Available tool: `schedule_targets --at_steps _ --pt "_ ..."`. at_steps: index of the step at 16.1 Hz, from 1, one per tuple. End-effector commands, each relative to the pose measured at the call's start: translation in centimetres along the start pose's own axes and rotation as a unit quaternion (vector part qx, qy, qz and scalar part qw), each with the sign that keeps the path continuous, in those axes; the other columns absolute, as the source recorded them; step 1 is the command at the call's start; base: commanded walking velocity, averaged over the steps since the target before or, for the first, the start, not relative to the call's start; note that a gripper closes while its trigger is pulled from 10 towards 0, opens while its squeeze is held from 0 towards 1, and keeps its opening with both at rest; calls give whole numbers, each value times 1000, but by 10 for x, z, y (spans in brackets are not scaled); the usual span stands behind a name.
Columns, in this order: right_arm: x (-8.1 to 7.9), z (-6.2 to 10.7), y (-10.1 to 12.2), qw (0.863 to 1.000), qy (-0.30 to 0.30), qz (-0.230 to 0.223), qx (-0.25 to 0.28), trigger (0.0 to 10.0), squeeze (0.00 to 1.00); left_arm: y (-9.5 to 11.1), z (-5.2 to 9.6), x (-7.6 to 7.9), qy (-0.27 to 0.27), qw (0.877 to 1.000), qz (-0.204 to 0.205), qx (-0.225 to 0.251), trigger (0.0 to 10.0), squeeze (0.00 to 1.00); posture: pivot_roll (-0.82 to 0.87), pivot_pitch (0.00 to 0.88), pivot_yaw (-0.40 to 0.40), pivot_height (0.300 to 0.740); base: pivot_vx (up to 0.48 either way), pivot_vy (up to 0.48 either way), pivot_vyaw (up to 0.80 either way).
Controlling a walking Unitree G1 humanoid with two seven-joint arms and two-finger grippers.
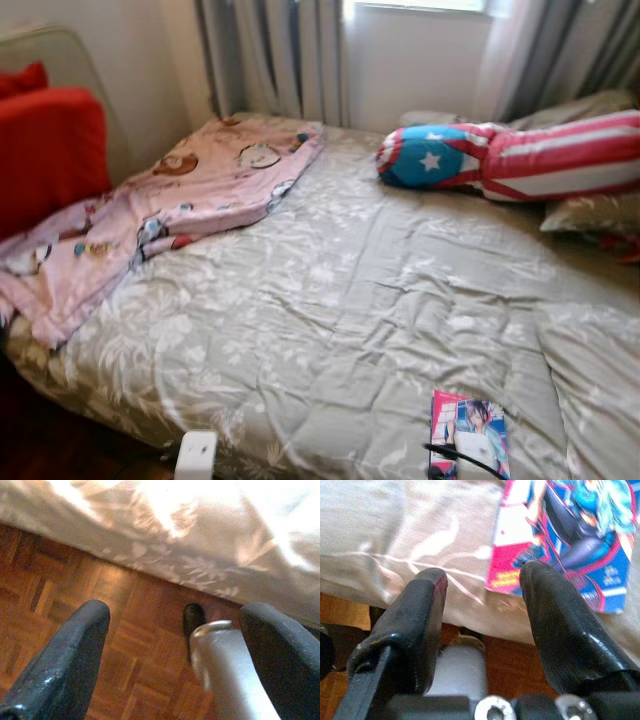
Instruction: Clean up the room
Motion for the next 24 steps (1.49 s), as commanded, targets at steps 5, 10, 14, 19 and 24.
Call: schedule_targets --at_steps 5,10,14,19,24 --pt "-5 0 -3 1000 1 1 -6 10000 0 -3 1 2 -6 1000 1 -4 10000 0 -11 0 -32 740 0 0 0" --pt "-5 0 -3 1000 5 1 -1 10000 0 -1 0 2 -9 1000 6 1 10000 0 -13 0 -33 740 0 0 0" --pt "-2 0 -2 1000 4 2 -1 10000 0 -3 0 3 -10 1000 15 -3 10000 0 -8 0 -33 740 0 0 0" --pt "-5 0 -2 1000 7 8 -4 10000 0 -12 2 -10 -3 1000 13 -17 10000 0 -12 0 -27 740 0 315 0" --pt "-7 -1 -3 1000 9 15 -8 10000 0 -17 3 -15 -1 1000 12 -24 10000 0 -13 0 -29 740 0 480 0"
Point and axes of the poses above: a point about 5 cm out from each wrist's last joint towards the gripper, its own z axis pointing back from the gripper into the wrist, its own y axis along the axis of the wrist's last joint, x = y × z, the point moved 2 cm from there along -z, pointing out of the wrist towards the gripper, and after that the axes turned 9 degrees about -z, right-handed, at the moved point
